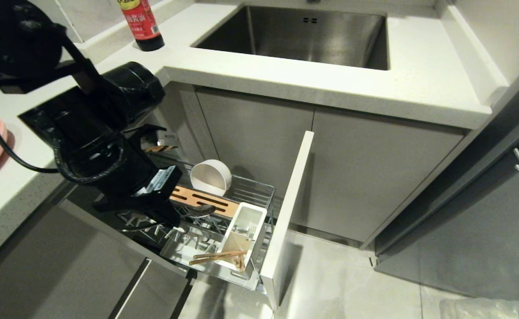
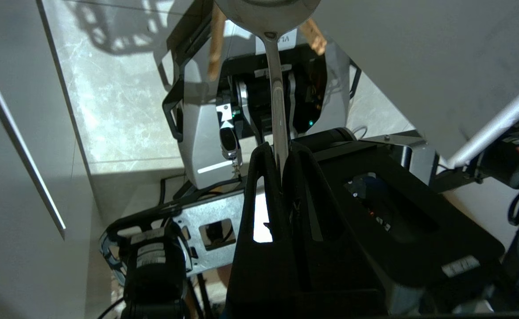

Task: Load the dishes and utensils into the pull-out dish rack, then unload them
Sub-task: Pick up the spoon and place it in the cupboard

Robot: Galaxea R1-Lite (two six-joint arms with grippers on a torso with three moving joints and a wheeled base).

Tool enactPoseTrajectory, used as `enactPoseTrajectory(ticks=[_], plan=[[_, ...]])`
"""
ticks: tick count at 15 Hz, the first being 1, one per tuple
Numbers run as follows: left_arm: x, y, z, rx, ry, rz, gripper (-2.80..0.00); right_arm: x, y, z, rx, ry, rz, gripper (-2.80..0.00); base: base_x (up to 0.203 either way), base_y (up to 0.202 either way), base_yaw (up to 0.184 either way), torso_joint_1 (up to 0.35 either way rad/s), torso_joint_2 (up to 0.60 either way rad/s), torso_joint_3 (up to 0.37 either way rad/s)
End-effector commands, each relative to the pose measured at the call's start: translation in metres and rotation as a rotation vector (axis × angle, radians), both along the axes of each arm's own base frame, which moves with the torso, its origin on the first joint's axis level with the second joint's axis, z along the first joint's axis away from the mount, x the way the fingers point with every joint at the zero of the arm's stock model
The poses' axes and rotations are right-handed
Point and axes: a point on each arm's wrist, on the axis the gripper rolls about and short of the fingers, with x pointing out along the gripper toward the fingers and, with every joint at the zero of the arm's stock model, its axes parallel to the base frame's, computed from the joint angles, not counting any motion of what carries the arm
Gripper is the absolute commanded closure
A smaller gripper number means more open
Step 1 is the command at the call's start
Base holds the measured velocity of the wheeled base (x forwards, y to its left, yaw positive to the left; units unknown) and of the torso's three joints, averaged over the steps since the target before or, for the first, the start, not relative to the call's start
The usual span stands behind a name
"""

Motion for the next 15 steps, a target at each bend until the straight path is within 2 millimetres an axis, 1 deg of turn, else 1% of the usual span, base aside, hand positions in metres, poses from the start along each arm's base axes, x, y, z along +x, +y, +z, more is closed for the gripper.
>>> enactPoseTrajectory(ticks=[1, 5, 12, 15], plan=[[0.015, -0.012, -0.019, 0.027, 0.063, -0.014, 0.00, 0.000, 0.000, 0.000, 0.000, 0.001, 0.001, 0.00, 0.000, 0.000, 0.000, 0.000, 0.00, 0.000], [0.028, -0.028, -0.040, 0.053, 0.113, -0.049, 0.00, 0.000, 0.000, 0.000, 0.000, 0.000, 0.001, 0.00, 0.000, 0.000, 0.000, 0.000, 0.00, 0.000], [0.043, -0.041, -0.063, 0.074, 0.155, -0.061, 0.00, 0.000, 0.000, 0.000, 0.000, 0.001, 0.001, 0.00, 0.000, 0.000, 0.000, 0.000, 0.00, 0.000], [0.052, -0.046, -0.073, 0.071, 0.145, -0.062, 0.00, 0.000, 0.000, 0.000, 0.000, 0.000, 0.001, 0.00, 0.000, 0.000, 0.000, 0.000, 0.00, 0.000]])
